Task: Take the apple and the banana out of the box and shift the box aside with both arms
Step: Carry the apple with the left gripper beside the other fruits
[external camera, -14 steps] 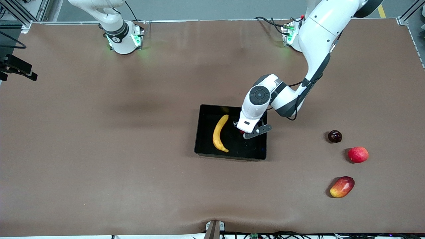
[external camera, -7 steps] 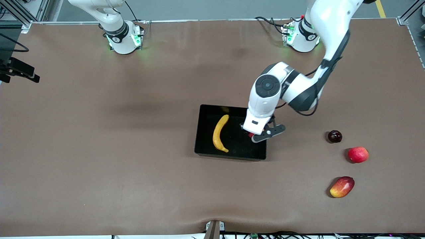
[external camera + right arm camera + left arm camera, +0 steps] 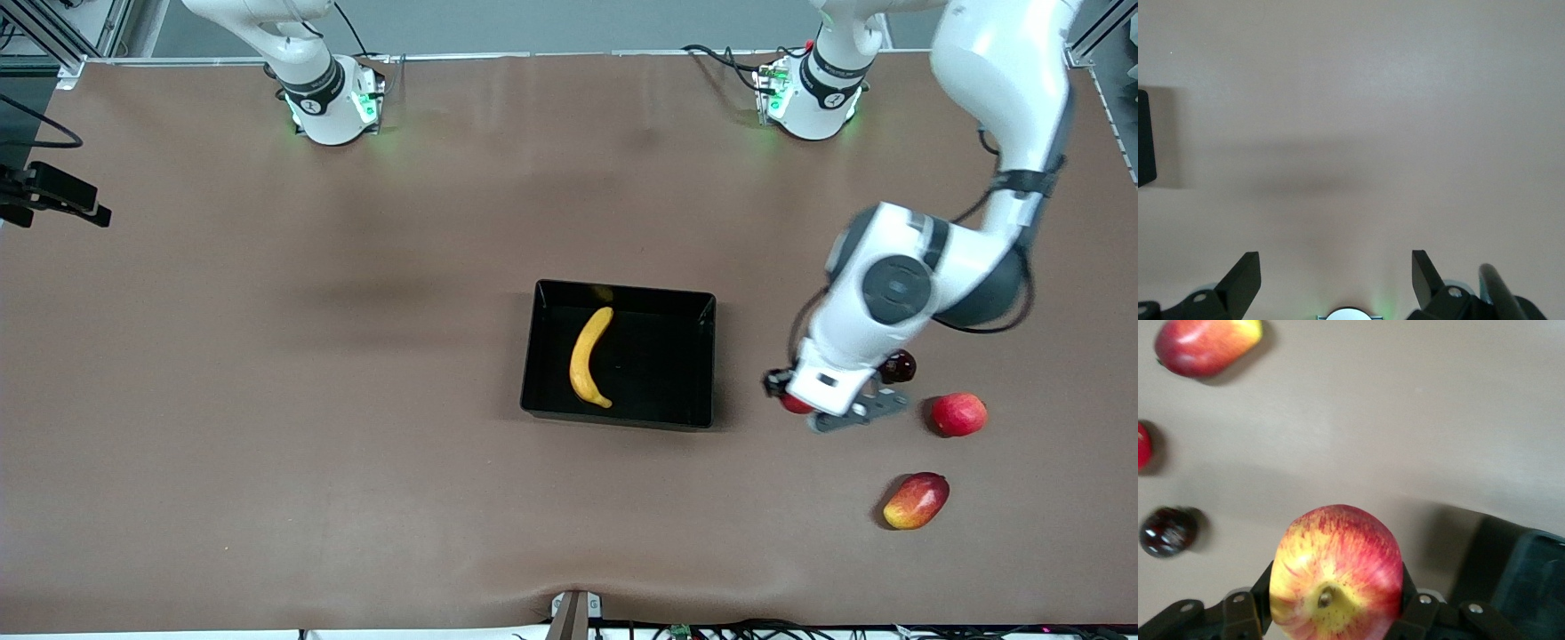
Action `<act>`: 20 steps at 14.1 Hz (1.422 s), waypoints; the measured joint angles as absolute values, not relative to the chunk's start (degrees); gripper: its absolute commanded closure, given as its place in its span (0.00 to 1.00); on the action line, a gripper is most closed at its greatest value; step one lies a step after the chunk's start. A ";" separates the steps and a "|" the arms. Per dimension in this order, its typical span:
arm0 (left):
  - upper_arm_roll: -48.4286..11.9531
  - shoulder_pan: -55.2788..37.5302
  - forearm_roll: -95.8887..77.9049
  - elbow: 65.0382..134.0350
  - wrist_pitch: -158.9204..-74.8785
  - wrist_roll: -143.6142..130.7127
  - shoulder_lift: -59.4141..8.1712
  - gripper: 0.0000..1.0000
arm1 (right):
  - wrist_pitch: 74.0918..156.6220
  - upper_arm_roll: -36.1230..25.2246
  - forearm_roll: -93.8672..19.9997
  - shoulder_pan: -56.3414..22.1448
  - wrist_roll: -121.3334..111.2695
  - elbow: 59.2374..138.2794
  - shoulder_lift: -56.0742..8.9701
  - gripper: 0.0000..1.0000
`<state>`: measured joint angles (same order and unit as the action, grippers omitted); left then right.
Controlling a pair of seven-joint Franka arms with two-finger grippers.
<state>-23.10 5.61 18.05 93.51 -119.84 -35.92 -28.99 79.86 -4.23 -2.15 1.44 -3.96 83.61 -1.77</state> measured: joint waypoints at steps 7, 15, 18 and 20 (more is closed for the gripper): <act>-22.77 17.05 18.24 93.59 -123.53 -19.69 -36.06 1.00 | 79.47 -4.23 -2.14 1.45 -3.96 83.82 -3.40 0.00; -21.23 19.31 20.86 92.01 -129.85 -17.55 -41.47 1.00 | 79.47 -4.11 -2.14 1.36 -3.97 83.82 -4.94 0.00; -20.45 19.37 21.02 90.94 -130.16 -17.54 -43.09 0.62 | 79.46 -4.11 -2.15 1.36 -3.97 83.82 -5.02 0.00; -20.46 19.34 21.03 90.68 -130.25 -17.53 -43.62 0.00 | 79.43 -4.11 -2.14 1.36 -3.97 83.82 -5.07 0.00</act>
<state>-20.46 19.34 21.03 90.68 -130.25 -17.53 -43.62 79.43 -4.11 -2.14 1.36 -3.97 83.82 -5.07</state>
